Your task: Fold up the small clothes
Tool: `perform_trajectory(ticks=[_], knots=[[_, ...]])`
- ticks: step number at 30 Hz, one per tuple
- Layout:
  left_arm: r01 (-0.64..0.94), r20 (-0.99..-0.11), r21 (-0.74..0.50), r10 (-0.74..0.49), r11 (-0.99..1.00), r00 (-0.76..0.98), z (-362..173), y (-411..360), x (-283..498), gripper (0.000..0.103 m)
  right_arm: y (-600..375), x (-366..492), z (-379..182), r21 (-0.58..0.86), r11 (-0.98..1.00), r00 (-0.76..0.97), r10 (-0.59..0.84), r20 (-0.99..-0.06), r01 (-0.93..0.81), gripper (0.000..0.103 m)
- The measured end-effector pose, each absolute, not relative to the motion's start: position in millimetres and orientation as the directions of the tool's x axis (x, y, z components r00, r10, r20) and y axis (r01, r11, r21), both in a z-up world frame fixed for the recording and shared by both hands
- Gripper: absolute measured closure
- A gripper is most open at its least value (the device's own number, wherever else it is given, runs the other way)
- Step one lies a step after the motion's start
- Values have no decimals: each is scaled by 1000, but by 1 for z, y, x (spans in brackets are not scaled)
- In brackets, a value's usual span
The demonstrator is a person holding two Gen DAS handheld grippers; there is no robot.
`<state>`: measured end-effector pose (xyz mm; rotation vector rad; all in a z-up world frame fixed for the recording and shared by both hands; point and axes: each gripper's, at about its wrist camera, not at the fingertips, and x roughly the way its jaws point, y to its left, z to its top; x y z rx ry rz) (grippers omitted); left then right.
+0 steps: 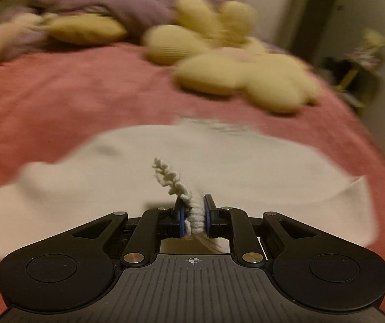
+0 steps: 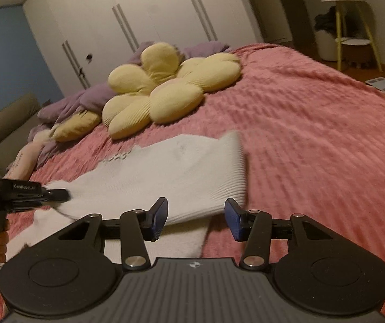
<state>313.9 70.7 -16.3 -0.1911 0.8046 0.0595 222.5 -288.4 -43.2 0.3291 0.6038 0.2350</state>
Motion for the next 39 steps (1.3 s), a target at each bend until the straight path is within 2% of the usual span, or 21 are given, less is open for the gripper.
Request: perform_trajectory(ticks=[2,5,6,7,8,9,10,14,20,24,27,29,33,39], knots=[[-172,-740,-145,9,974,673,-27,88,310,85,-280,230,-43,356,924,787,322,-526,-140,56],[-190,-742,-284,-89,940,665,-41,108,303,59,-270,243,-43,362,920,773,337,-537,-149,56],[-189,-734,-325,-121,927,668,-43,114,303,56,-267,248,-44,367,918,767,341,-543,-149,56],[-190,-729,-361,-149,913,668,-47,116,304,56,-265,252,-45,373,916,762,345,-549,-146,56],[-193,-734,-376,-165,906,659,-50,118,305,61,-262,258,-46,378,915,754,347,-557,-141,56],[-198,-744,-382,-173,903,646,-53,118,309,83,-260,262,-47,383,913,749,351,-562,-141,56],[-202,-750,-383,-176,902,638,-55,119,308,90,-259,266,-49,390,910,742,357,-568,-139,56],[-185,-705,-398,-170,899,689,-42,130,307,90,-259,274,-61,457,884,710,386,-589,-102,56],[-202,-673,-340,-88,918,735,-27,145,308,90,-260,280,-67,545,832,685,457,-567,-103,58],[-233,-645,-332,-40,914,763,-25,160,304,90,-252,292,-74,570,816,655,482,-582,-93,66],[-246,-653,-358,-53,901,756,-31,171,305,90,-248,297,-79,585,806,649,492,-581,-88,69],[-252,-667,-369,-66,895,742,-38,174,306,90,-247,299,-80,591,804,659,480,-579,-66,71],[-252,-683,-371,-79,894,726,-50,170,307,90,-244,302,-83,550,835,690,403,-601,-9,92],[-188,-656,-398,-135,898,743,-58,154,310,89,-259,300,-80,488,871,765,273,-583,61,96]])
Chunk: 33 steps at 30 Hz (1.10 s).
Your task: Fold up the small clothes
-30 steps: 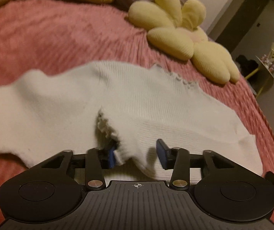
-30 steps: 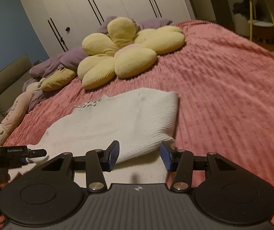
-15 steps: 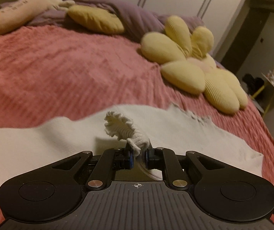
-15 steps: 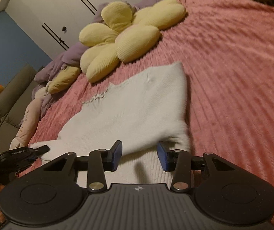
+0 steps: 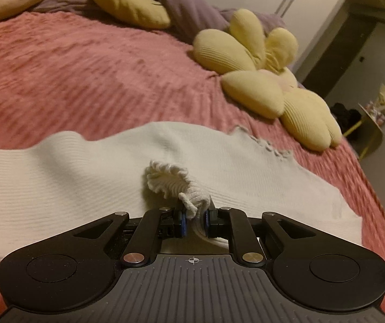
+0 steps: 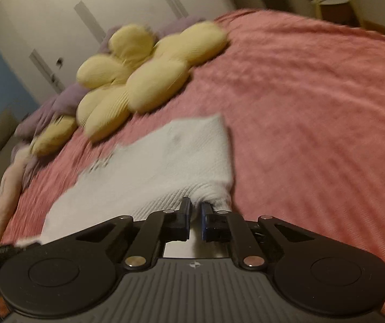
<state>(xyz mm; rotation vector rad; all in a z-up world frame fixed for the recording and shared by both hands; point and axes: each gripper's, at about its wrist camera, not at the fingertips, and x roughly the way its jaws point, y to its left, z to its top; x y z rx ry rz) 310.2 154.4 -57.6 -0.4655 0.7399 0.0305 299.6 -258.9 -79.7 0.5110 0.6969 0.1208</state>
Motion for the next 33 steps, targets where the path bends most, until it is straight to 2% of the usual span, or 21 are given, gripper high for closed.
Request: perform_trajectory(ticks=[3,9,13,14,17,19,22,23,25,30,33], knots=[[-183,-680,-349,-114,919,724,-64,148,316,88,-266,302,-89,481,872,757,255,-602,89,99],[-202,-681,-386,-130,900,721,-67,157,314,82,-261,301,-93,414,910,760,246,-602,34,99],[-232,-698,-353,-90,907,711,-57,157,312,70,-254,298,-88,366,931,745,243,-621,1,95],[-246,-697,-328,-58,912,715,-52,159,310,63,-255,296,-84,366,931,741,246,-625,0,94],[-266,-697,-276,-2,924,717,-44,166,304,62,-254,283,-70,347,937,736,249,-630,-20,84],[-286,-708,-286,0,915,706,-42,171,302,62,-252,272,-61,315,949,756,230,-612,-34,77],[-291,-710,-295,-5,910,705,-39,164,300,61,-246,266,-48,255,966,792,191,-580,-47,77],[-282,-710,-292,-10,914,704,-39,159,301,58,-241,268,-46,239,969,796,192,-574,-61,77],[-268,-718,-276,-13,923,696,-42,149,304,53,-224,274,-46,187,977,788,191,-585,-98,77],[-252,-750,-170,41,953,661,-55,131,315,52,-191,300,-67,78,983,742,177,-647,-166,77],[-250,-750,-160,47,955,659,-58,132,320,52,-185,311,-75,40,986,742,147,-654,-160,78]])
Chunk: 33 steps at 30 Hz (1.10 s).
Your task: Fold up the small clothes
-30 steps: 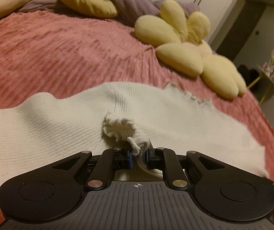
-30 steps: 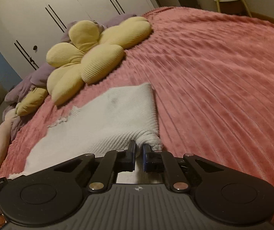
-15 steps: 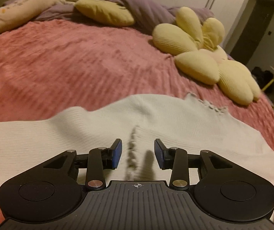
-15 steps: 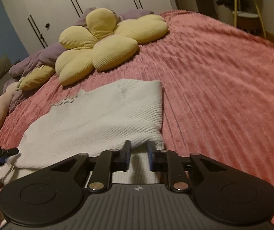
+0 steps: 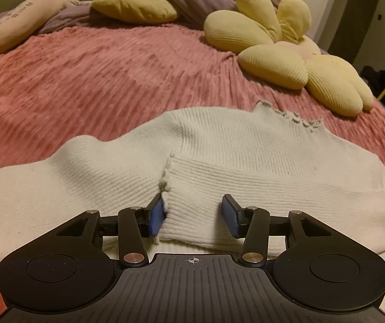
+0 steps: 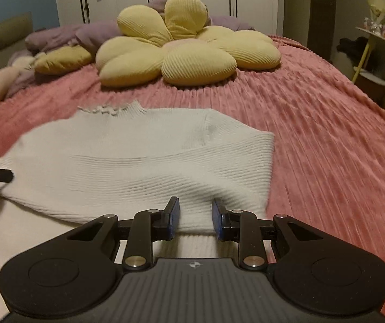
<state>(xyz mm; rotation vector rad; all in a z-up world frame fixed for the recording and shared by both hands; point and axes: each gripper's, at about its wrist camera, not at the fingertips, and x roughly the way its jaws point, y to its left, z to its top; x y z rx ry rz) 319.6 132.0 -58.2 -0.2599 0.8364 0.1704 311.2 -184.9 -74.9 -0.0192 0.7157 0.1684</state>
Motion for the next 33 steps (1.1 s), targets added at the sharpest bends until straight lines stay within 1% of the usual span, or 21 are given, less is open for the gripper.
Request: perform_trajectory(ticks=[2,6,10,11,12,14,16,18,19,21,23,25,26,28,29,33], knots=[[-249,-750,-150,54,957,659,-60,132,323,52,-183,318,-78,22,987,743,136,-655,-161,80],[-246,-748,-126,71,961,660,-66,131,329,48,-174,324,-85,-65,980,754,101,-649,-188,81],[-244,-747,-119,75,962,661,-62,129,328,46,-167,325,-88,-117,973,760,79,-646,-201,80],[-244,-746,-135,63,960,663,-58,130,323,42,-166,325,-87,-123,971,757,77,-649,-205,80],[-246,-744,-157,49,957,667,-54,132,317,34,-166,323,-85,-127,970,754,76,-652,-208,79],[-274,-729,-197,46,942,683,-47,141,299,22,-167,315,-78,-109,972,750,86,-656,-208,77],[-299,-710,-240,43,924,703,-42,156,279,20,-173,300,-72,-75,976,755,111,-646,-207,76],[-355,-701,-277,64,893,710,-39,179,254,10,-180,281,-68,-47,978,767,128,-629,-202,74],[-398,-698,-287,95,871,710,-40,195,238,9,-183,272,-67,-29,979,768,138,-626,-200,71],[-493,-704,-283,170,823,689,-41,229,210,9,-187,253,-65,10,981,762,159,-628,-196,67],[-593,-715,-289,242,751,656,-45,265,183,9,-188,235,-64,44,980,756,179,-630,-196,66],[-700,-728,-329,302,634,616,-51,309,151,9,-185,221,-64,67,978,754,195,-627,-197,62],[-736,-729,-354,322,577,604,-53,326,138,9,-184,215,-64,80,977,750,204,-629,-198,62],[-752,-708,-432,329,499,625,-57,356,115,18,-180,208,-64,104,974,737,221,-639,-202,62],[-757,-702,-463,330,461,631,-59,369,107,26,-179,207,-64,106,974,733,222,-643,-203,62],[-736,-659,-580,330,349,676,-67,398,90,31,-171,203,-66,83,977,723,199,-662,-194,62]])
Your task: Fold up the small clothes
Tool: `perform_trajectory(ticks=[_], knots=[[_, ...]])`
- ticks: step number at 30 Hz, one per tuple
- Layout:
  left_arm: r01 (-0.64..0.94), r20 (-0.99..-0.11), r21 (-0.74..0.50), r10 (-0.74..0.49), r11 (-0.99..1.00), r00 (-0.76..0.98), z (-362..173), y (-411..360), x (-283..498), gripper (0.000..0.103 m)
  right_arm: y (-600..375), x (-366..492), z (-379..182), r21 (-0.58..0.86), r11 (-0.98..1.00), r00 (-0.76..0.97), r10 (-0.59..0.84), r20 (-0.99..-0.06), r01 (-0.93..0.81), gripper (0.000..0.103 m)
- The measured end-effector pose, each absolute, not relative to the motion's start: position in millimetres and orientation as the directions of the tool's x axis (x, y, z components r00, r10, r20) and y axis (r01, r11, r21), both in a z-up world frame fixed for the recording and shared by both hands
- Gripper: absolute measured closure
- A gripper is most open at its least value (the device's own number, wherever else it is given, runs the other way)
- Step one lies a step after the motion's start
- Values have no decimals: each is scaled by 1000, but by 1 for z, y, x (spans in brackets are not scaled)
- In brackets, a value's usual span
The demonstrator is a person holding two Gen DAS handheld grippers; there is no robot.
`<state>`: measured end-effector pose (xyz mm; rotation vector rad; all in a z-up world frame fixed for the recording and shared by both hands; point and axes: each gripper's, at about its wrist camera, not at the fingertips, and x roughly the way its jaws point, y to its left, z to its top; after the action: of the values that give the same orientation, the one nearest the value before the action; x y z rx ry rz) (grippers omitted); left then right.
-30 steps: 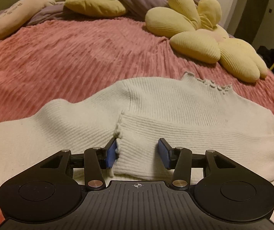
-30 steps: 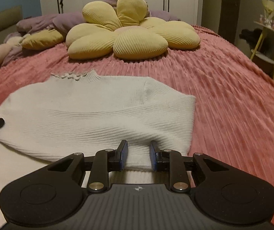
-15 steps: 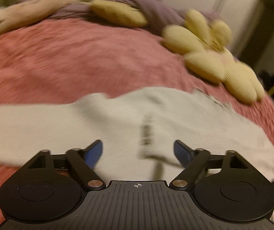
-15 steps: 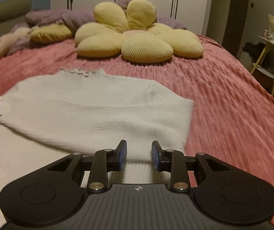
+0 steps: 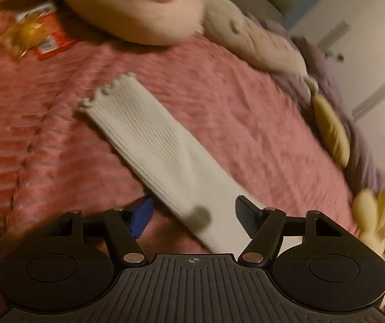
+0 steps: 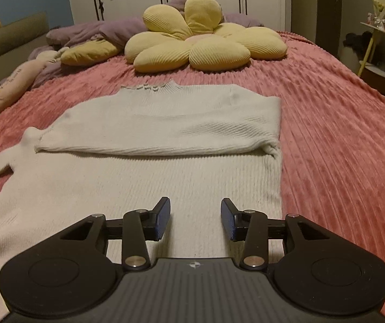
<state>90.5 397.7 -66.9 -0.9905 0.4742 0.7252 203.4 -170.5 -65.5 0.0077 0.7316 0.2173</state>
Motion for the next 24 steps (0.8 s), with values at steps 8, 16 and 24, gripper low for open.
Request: perform_trajectory(ticks=[8,16,24], knots=[[-696,-614,-681,341,229,712,-83,430,88,65,-161,201,-59,58,977,725,192,-661,-206,62],[-727,-652,-636,324,257,685,-82,434,91,93,-161,202,-60,59,979,724,184,-665,-195,62],[-648,-611,-549,276,528,742,-30,378,136,94,-167,201,-55,80,980,742,192,-642,-185,62]])
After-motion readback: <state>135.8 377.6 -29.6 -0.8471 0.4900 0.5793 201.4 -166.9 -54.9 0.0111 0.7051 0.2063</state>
